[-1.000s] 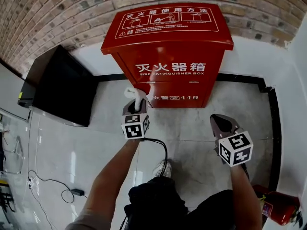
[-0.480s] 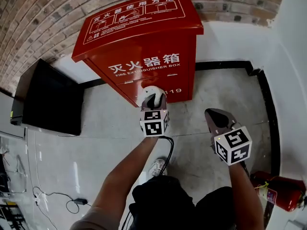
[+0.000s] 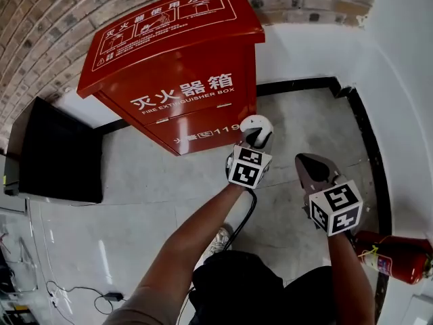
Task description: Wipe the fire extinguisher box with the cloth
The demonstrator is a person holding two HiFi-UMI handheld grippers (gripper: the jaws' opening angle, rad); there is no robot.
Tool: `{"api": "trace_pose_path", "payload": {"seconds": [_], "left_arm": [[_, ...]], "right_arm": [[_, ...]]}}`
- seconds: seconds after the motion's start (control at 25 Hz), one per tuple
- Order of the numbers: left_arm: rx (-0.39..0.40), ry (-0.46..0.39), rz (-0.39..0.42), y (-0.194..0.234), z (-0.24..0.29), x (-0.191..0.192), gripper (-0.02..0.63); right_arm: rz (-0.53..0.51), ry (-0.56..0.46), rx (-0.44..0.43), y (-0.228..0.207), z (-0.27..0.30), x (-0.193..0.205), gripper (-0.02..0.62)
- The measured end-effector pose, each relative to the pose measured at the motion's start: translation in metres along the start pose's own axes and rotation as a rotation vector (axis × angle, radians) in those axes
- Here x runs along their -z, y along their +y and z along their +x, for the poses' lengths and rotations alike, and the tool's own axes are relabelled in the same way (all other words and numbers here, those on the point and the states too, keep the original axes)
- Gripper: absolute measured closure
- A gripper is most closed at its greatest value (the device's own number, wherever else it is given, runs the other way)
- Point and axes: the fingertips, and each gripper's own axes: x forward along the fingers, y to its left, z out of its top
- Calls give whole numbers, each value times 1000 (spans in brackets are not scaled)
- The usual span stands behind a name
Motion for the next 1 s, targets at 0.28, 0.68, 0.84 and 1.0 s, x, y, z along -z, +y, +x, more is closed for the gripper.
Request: {"api": "trace_pose_path", "payload": {"seconds": [0.28, 0.68, 0.84, 1.0], "left_arm": [[-78, 39, -87, 29, -73, 63, 515], [-749, 248, -311, 220, -205, 178, 515], [-756, 204, -331, 241, -190, 180, 515], [-700, 161, -367, 222, -162, 181, 515]], "right_arm": [[-22, 9, -43, 23, 22, 0, 571], [-58, 25, -136, 63, 53, 10, 571], [-86, 34, -154, 68, 52, 19, 571], [-73, 31, -134, 57, 47, 22, 571]]}}
